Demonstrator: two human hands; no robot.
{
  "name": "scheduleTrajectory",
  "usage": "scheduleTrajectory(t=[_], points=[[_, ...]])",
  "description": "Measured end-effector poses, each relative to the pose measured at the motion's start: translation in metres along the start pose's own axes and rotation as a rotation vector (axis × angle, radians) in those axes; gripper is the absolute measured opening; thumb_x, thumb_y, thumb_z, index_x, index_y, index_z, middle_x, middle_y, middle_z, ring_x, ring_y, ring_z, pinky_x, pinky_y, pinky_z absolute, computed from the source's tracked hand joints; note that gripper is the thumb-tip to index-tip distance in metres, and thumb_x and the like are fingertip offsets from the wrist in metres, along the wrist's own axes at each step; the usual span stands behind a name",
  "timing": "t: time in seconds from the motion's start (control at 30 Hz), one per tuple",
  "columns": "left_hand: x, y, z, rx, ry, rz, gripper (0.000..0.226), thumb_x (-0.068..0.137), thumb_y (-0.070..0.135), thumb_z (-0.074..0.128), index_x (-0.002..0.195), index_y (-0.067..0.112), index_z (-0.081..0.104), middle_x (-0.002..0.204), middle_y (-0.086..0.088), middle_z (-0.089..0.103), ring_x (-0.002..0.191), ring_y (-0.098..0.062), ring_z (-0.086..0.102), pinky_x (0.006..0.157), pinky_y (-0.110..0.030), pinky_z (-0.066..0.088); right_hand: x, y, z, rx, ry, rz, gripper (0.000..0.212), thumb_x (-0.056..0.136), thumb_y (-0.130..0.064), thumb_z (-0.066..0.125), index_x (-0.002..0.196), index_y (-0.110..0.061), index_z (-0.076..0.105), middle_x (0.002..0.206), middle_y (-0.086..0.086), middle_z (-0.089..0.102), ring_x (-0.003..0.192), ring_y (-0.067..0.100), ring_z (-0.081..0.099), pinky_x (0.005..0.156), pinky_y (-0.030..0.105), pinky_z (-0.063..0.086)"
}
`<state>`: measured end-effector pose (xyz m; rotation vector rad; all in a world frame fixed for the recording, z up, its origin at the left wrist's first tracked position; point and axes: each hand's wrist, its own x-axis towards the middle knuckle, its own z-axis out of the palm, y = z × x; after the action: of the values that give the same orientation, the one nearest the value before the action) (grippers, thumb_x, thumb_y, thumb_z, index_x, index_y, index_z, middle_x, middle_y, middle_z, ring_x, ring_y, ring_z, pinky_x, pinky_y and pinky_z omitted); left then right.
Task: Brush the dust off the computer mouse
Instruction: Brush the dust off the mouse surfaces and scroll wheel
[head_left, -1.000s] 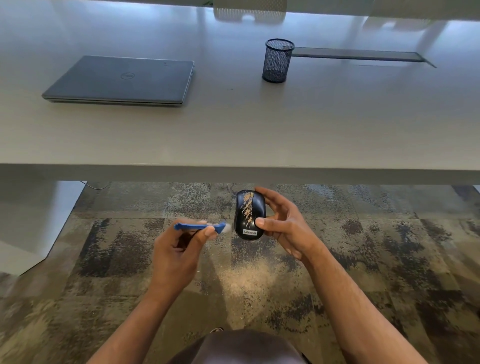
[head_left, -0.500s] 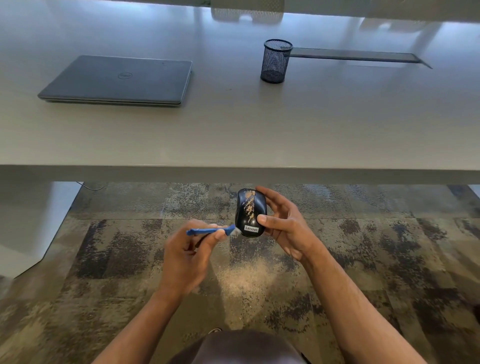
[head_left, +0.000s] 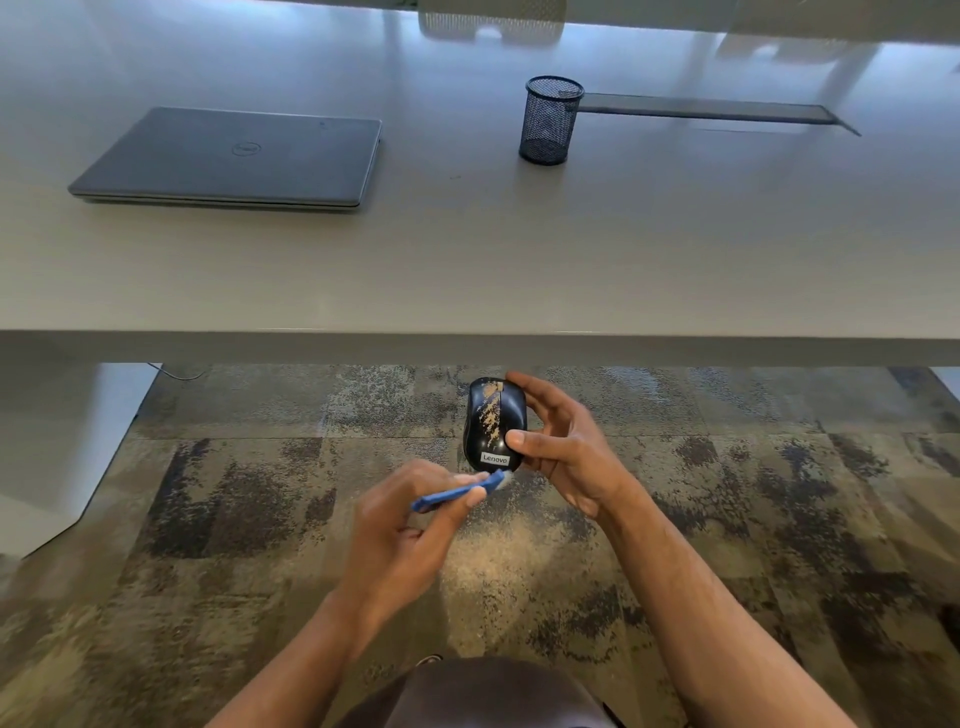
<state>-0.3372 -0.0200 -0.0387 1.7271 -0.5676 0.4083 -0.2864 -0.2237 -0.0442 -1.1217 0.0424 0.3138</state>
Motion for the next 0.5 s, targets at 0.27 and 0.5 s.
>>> scheduleTrajectory(t=[0.27, 0.5], points=[[-0.004, -0.003, 0.008, 0.19, 0.023, 0.058, 0.009, 0.084, 0.019, 0.068, 0.089, 0.018, 0.06, 0.082, 0.002, 0.068, 0.074, -0.002, 0.065, 0.057, -0.019, 0.053, 0.001, -0.001, 0.002, 0.012, 0.023, -0.014, 0.073, 0.068, 0.006, 0.074, 0.135, -0.012, 0.054, 0.142, 0.013, 0.054, 0.103, 0.032, 0.071, 0.076, 0.039, 0.063], [-0.002, -0.008, -0.008, 0.23, 0.142, 0.005, 0.014, 0.084, 0.012, 0.07, 0.084, 0.019, 0.057, 0.08, 0.002, 0.066, 0.074, -0.009, 0.067, 0.061, -0.024, 0.054, 0.0, 0.0, 0.001, 0.024, 0.036, -0.015, 0.069, 0.068, 0.006, 0.073, 0.132, -0.015, 0.057, 0.142, 0.013, 0.053, 0.106, 0.033, 0.07, 0.078, 0.042, 0.062]])
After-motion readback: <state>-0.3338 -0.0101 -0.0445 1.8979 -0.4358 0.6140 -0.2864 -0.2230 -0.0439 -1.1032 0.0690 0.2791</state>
